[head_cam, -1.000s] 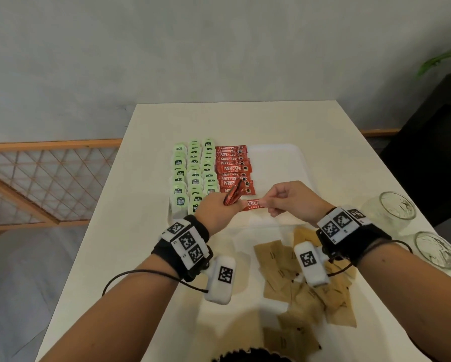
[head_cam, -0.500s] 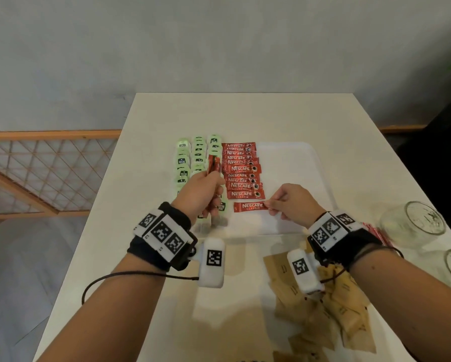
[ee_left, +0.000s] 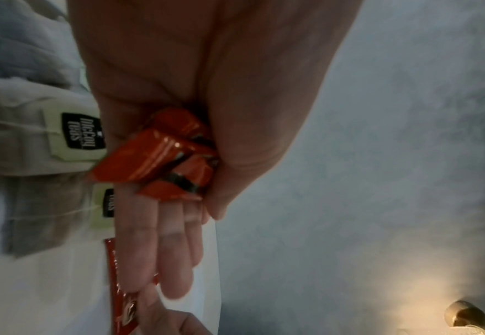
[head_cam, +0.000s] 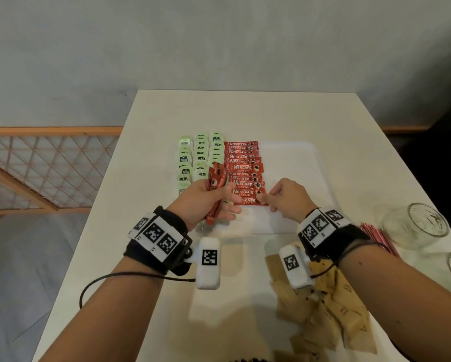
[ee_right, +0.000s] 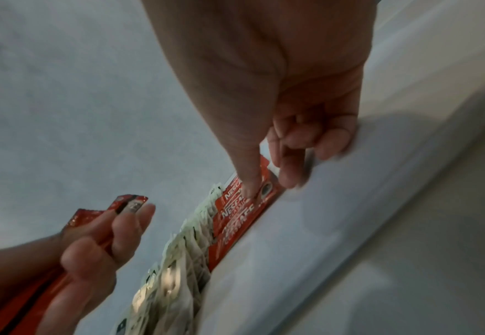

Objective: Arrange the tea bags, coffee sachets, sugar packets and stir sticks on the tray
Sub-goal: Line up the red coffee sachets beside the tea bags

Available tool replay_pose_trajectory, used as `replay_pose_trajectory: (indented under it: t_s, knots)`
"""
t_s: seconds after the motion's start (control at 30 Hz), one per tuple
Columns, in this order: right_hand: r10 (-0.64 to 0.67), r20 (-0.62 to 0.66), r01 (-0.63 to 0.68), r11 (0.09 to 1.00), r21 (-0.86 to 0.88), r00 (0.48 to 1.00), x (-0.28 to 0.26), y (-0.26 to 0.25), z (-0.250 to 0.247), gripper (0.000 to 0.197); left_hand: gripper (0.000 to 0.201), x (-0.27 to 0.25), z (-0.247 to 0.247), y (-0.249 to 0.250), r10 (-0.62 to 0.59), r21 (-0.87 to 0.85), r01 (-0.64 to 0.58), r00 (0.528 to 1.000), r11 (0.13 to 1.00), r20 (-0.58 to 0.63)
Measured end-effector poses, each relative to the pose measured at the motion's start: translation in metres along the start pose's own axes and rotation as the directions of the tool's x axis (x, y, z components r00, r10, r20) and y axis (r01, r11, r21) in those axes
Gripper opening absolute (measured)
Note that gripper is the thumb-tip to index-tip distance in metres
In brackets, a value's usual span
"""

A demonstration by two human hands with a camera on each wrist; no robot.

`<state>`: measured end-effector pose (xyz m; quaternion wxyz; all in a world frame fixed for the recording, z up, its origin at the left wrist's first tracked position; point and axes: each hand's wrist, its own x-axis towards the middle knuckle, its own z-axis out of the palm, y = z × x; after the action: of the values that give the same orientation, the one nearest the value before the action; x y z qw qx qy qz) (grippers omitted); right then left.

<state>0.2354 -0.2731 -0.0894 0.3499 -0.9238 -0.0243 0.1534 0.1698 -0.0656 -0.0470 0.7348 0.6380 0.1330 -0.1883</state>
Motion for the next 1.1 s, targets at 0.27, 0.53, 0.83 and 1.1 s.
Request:
replay_pose_trajectory:
  t_s: [0.27, 0.53, 0.83, 1.1]
  knots:
    - [-0.100, 0.057, 0.071, 0.921, 0.383, 0.993, -0.035, -0.007, -0.014, 0.033, 0.015, -0.012, 0.021, -0.016, -0.046, 0.154, 0.026, 0.990, 0.988, 0.131]
    - [-0.157, 0.183, 0.046, 0.866, 0.499, 0.970, -0.071, -0.022, -0.016, 0.025, 0.018, -0.019, 0.043, -0.023, 0.087, 0.463, -0.128, 0.990, 0.877, 0.110]
    - [-0.167, 0.113, 0.070, 0.808, 0.586, 0.979, -0.085, -0.003, -0.026, 0.015, 0.039, -0.037, 0.038, -0.020, 0.116, 0.333, -0.094, 0.992, 0.938, -0.048]
    - [-0.183, 0.054, 0.113, 0.783, 0.612, 0.982, -0.090, 0.007, -0.028, 0.023, 0.040, -0.049, 0.036, -0.032, 0.070, 0.231, -0.032, 0.985, 0.972, -0.160]
